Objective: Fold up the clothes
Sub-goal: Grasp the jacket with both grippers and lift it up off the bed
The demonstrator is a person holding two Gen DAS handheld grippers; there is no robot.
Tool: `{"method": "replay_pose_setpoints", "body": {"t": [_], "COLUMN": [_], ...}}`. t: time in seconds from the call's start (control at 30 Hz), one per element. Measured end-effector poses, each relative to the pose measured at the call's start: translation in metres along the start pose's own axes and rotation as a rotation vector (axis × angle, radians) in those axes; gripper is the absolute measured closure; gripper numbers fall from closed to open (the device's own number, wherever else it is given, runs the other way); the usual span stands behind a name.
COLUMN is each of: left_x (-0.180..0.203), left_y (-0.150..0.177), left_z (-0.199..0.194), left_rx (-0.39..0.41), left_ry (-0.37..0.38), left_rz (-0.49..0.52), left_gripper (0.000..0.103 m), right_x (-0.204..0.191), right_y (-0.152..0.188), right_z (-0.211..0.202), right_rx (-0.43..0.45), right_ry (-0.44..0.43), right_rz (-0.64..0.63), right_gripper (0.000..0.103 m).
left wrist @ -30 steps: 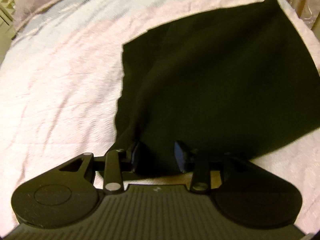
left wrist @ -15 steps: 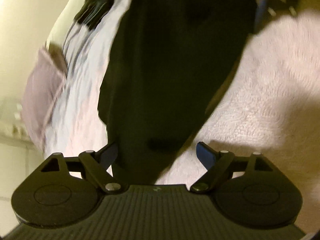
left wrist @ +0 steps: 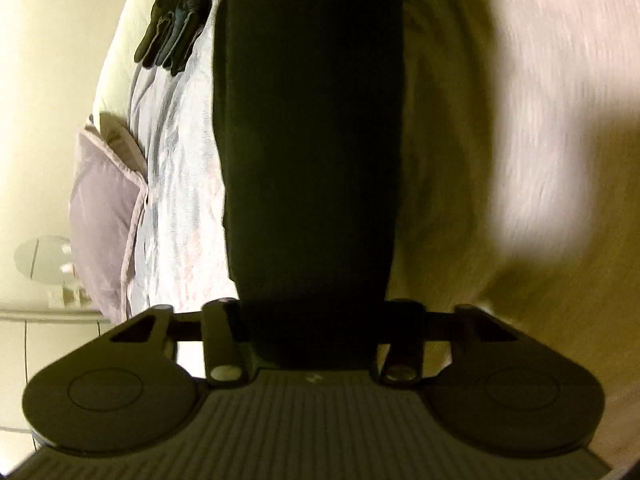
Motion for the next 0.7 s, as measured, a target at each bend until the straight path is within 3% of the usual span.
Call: {"method": "replay_pose_setpoints", "body": {"t": [0.13, 0.27, 0.37, 0.47, 0.53, 0.6, 0.7], "left_x": [-0.003, 0.010, 0.025, 0.035, 0.039, 0.041, 0.045], "left_y": [-0.010, -0.027, -0.037, -0.041, -0.043, -0.045, -0.057], "left_z": [-0.048, -0.087, -0.105, -0.117, -0.121, -0.125, -0.135], "left_rx": [-0.104, -0.165, -0.180, -0.181, -0.176, -0.171, -0.153], "left_ry": [0.071, 0.139, 0.183, 0.208, 0.204, 0.193, 0.187], "left_rz": [-0.120, -0.257, -0.329, -0.395, -0.425, -0.449, -0.485], "left_gripper": [0.070, 0.071, 0.072, 0.072, 0.072, 0.072, 0.072], "right_x": [-0.008, -0.031, -0.061, -0.092, -0.096, -0.087, -0.067], "right_y": [0.028, 0.056, 0.059, 0.058, 0.065, 0.079, 0.093], "right_z": [0.003, 0.008, 0.016, 0.044, 0.068, 0.074, 0.059], "right_rx": [0.007, 0.029, 0.075, 0.094, 0.054, 0.037, 0.049], "right_ry": [0.045, 0.128, 0.189, 0.300, 0.366, 0.388, 0.363], "right_rz": [-0.064, -0.127, -0.158, -0.246, -0.279, -0.289, -0.275], "right_gripper": [0.069, 0.040, 0.035, 0.035, 0.035, 0.050, 0.061]}}
Point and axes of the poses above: each gripper's, at about its wrist camera, not at the fingertips, and z roughly the way its jaws point, x to its right, y to its underside, the point moved 5 cm from there along z, roughly the way its jaws point, and after that the axes turned 11 degrees about -x, right-handed, at the moved point
